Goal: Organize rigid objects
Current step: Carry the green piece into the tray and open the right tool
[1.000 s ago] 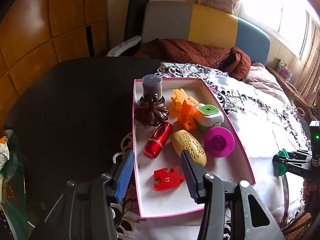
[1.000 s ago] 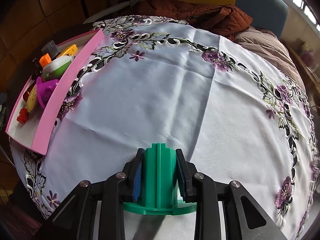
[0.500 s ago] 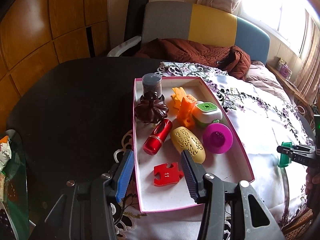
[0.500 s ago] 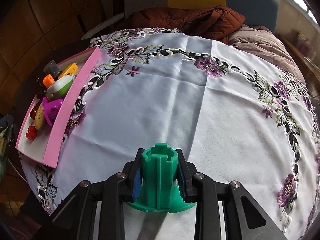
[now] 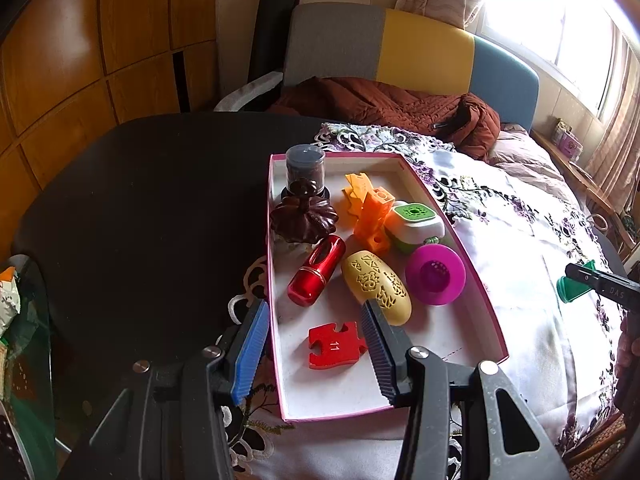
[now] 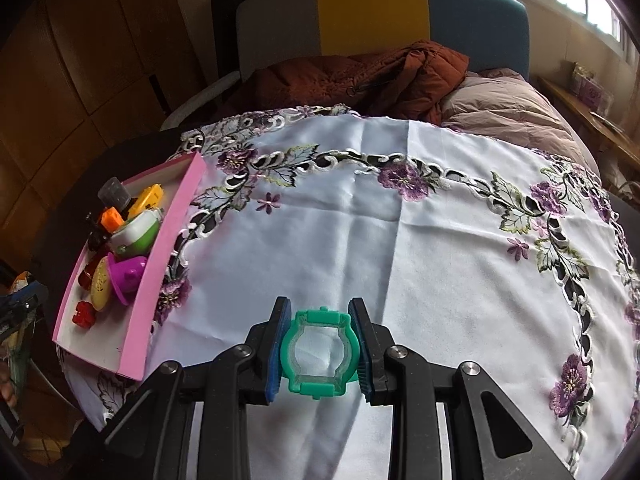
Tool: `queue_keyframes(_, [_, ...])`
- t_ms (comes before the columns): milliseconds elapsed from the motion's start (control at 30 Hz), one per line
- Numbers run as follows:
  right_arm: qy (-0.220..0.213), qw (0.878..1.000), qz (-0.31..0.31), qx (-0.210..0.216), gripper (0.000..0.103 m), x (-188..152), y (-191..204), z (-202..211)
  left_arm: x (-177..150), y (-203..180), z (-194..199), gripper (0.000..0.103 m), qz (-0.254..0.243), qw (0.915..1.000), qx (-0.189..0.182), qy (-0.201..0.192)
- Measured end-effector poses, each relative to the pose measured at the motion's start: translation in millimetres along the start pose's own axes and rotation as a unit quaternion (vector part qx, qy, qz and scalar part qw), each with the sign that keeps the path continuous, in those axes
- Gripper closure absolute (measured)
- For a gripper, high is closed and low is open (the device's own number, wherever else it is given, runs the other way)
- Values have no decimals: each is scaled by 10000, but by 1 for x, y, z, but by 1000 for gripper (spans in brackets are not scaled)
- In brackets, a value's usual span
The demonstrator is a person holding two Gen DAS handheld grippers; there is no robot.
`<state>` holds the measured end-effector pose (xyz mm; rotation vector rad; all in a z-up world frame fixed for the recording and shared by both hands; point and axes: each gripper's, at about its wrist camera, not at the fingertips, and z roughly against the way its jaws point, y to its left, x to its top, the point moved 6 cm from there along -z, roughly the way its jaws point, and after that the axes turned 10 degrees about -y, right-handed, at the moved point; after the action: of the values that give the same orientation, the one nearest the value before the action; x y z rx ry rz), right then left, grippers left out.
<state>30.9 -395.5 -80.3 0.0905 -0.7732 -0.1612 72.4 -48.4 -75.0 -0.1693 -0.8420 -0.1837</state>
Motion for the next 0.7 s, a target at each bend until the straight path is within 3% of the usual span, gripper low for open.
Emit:
queue_keyframes(200, [-117,9972,424,599,73,18,58,14,-1,7,0,55,100,9999,19,-10])
queue_keyframes(367, [7,9881,1015,1153,73,23,122,15,-1,17,1,55,228,9997,55,-33])
queue_keyframes(600, [768,9684,1355,1949,73,-4,202,-6,-2,35,4,54,414,9990,134,-65])
queue_keyframes(700, [1134,9633,1428,1972,73,-15,226,-24,-3,41,3,54,475,9987,153,-55])
